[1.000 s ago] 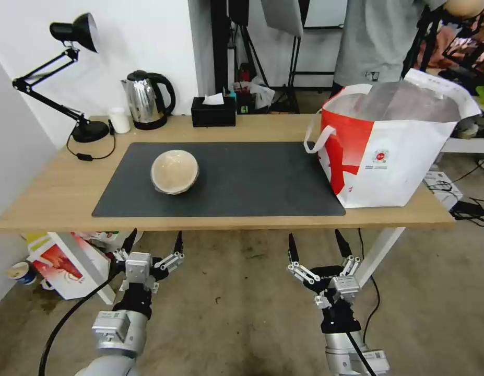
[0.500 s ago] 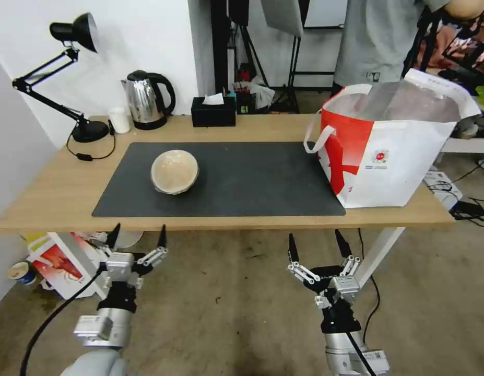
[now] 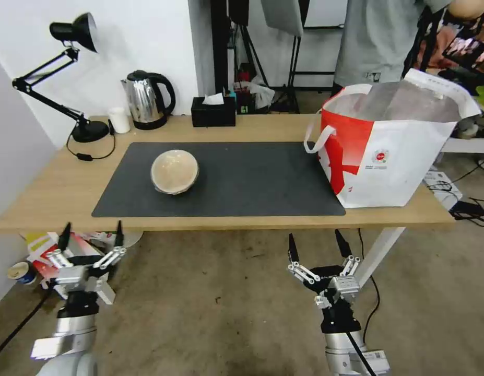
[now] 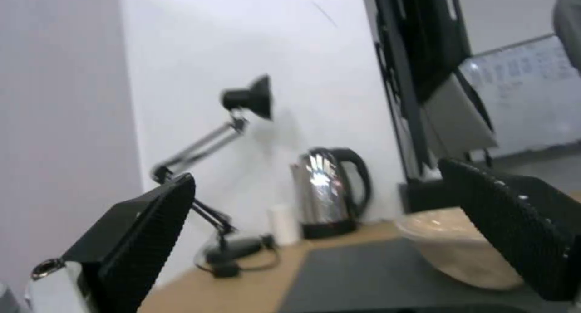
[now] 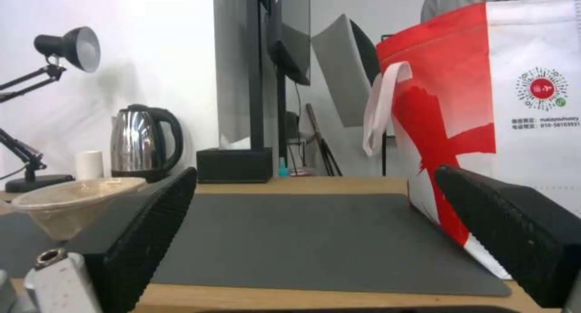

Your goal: Pick up the trash from the table and place it into the takeout bag.

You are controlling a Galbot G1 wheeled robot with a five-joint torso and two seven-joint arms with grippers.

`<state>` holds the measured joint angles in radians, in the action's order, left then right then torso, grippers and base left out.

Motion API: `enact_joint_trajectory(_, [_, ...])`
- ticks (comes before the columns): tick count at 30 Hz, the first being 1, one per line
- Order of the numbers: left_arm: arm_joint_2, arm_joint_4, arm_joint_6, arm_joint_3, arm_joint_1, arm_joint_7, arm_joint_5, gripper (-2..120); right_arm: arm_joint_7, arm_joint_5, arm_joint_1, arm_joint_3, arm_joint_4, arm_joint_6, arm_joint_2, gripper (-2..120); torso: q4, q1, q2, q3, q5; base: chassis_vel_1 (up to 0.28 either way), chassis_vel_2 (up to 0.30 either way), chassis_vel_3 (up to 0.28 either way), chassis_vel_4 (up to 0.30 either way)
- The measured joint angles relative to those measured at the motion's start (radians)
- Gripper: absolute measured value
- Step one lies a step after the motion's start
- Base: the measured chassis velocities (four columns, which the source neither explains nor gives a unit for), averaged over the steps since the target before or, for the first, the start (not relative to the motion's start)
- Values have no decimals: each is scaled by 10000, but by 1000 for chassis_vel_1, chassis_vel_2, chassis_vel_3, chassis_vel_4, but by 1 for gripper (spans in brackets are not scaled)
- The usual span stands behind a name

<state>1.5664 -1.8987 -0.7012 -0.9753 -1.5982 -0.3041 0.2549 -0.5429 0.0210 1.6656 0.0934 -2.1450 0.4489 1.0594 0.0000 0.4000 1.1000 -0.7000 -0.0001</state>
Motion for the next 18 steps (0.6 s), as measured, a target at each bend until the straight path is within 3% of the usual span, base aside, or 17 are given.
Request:
enact_joint_trajectory(5, [92,584,-1020,-616,297,-443,376,100,1,0,0,0,0,0,0,100,0,0,1,0,1,0,0,0,0])
enact_joint_trajectory(18, [97,567,-1098,-723,334,-546,436,100,0,0,0,0,0,0,0,100,0,0,1,0,-1,0,0,0,0])
